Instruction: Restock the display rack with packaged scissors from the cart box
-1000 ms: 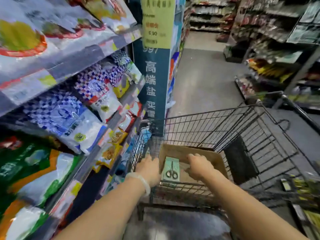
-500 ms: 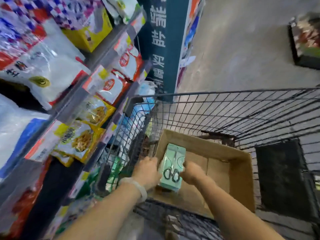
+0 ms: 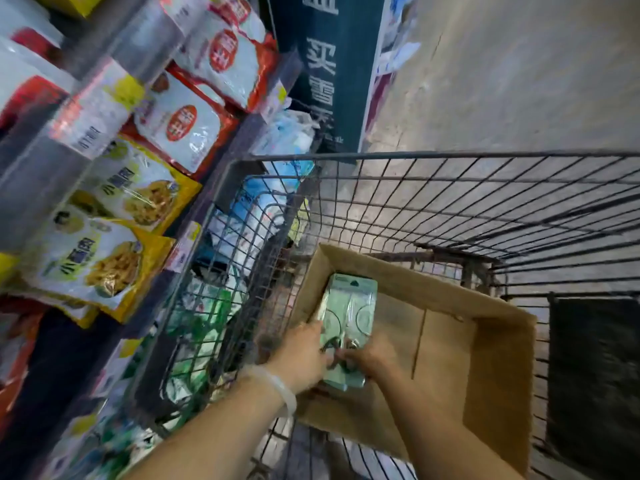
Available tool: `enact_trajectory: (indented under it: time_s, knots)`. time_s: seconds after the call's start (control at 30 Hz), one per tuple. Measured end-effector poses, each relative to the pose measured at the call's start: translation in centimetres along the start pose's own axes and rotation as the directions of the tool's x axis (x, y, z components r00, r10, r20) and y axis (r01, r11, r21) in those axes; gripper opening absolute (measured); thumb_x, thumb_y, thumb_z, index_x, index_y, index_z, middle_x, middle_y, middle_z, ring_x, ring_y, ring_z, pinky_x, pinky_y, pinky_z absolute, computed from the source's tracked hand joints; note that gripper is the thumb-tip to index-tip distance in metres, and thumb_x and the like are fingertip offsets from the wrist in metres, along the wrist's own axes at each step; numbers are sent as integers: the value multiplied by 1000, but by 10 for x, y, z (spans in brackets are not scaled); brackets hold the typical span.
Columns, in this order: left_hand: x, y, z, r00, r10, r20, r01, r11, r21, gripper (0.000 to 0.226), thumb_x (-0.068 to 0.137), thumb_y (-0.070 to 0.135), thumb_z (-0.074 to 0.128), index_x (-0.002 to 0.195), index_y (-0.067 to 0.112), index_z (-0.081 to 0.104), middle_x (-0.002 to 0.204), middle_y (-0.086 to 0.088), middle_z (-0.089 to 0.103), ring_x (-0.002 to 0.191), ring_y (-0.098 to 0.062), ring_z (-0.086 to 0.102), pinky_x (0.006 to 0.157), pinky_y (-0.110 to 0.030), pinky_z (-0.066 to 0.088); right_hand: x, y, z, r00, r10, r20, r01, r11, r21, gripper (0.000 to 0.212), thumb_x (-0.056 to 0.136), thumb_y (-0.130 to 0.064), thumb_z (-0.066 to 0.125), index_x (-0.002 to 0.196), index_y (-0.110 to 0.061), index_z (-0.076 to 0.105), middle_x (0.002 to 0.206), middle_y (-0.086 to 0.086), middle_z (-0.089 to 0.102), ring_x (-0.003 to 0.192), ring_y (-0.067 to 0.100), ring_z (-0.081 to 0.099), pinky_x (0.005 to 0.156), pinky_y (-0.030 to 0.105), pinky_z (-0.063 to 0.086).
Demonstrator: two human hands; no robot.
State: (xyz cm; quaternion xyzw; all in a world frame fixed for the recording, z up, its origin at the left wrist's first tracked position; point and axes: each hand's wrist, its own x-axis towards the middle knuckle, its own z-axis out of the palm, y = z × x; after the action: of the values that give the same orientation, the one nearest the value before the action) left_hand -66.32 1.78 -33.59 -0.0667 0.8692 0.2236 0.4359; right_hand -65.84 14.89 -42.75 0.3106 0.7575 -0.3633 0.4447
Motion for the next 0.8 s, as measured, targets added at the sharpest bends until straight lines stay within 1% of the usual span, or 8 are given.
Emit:
enact_trajectory:
  time_s: [0.07, 0.2, 0.27, 0.37, 0.5, 0.6, 0.73, 0.8]
  knots:
    - [-5, 3, -2, 1000, -23, 9, 23, 999, -32, 52, 93, 30, 54, 140, 15, 37, 142, -7, 42, 131, -23, 41, 106, -31, 35, -14, 1, -14, 998, -15, 59, 6, 989, 150, 43, 79, -15, 73, 117, -9, 55, 112, 8, 65, 95, 22, 65, 80, 29, 55]
    - [-16, 8, -8, 996, -92, 9, 92, 980, -179, 50, 90, 28, 59, 135, 15, 40, 136, -4, 50, 122, -21, 51, 99, -29, 42, -49, 4, -37, 965, -139, 221, 42, 919, 393, 40, 83, -1, 65, 119, -6, 51, 97, 4, 63, 73, 10, 60, 49, 16, 51]
    - [-21, 12, -13, 990, -137, 14, 133, 927, -350, 51, 89, 25, 62, 133, 14, 40, 130, -3, 54, 116, -22, 55, 96, -29, 45, -60, 1, -44, 931, -254, 262, 99, 867, 489, 42, 82, 4, 64, 120, -6, 49, 104, 7, 65, 79, 12, 64, 53, 17, 54]
    - [-24, 17, -24, 980, -200, -15, 141, 735, -663, 26, 89, 13, 61, 113, 15, 52, 111, -6, 63, 97, -22, 59, 88, -37, 50, -69, -12, -44, 883, -365, 296, 195, 858, 476, 34, 82, -1, 66, 109, -15, 52, 103, 8, 67, 88, 20, 68, 70, 28, 59]
    - [-23, 6, -36, 950, -284, -128, 100, 666, -739, 31, 90, 10, 60, 119, 8, 51, 113, -3, 59, 97, -20, 54, 86, -33, 46, -57, -24, -33, 930, -339, 141, 223, 825, 519, 15, 88, -23, 62, 81, -14, 53, 80, 8, 60, 67, 16, 57, 66, 29, 49]
    - [-22, -11, -38, 938, -312, -149, 115, 687, -718, 40, 90, 10, 59, 128, 7, 45, 117, 4, 51, 101, -14, 45, 87, -27, 37, -28, -10, -21, 987, -141, -73, 155, 961, 227, 24, 88, -37, 59, 83, -14, 52, 84, 4, 60, 78, 18, 55, 75, 31, 47]
    - [-14, -26, -36, 924, -351, -155, 138, 680, -720, 49, 91, 11, 59, 136, 5, 39, 126, -3, 50, 123, -24, 46, 100, -34, 37, -2, 4, 7, 999, -37, 31, 35, 998, 55, 53, 76, -49, 69, 114, -13, 59, 114, 6, 64, 104, 24, 61, 88, 32, 50]
    - [-8, -29, -34, 919, -361, -156, 135, 663, -736, 51, 91, 11, 58, 137, 3, 38, 131, -9, 50, 117, -21, 47, 96, -32, 37, 5, 1, 16, 999, -32, 22, 31, 998, 56, 59, 72, -46, 74, 118, -13, 60, 118, 7, 65, 105, 25, 63, 88, 36, 53]
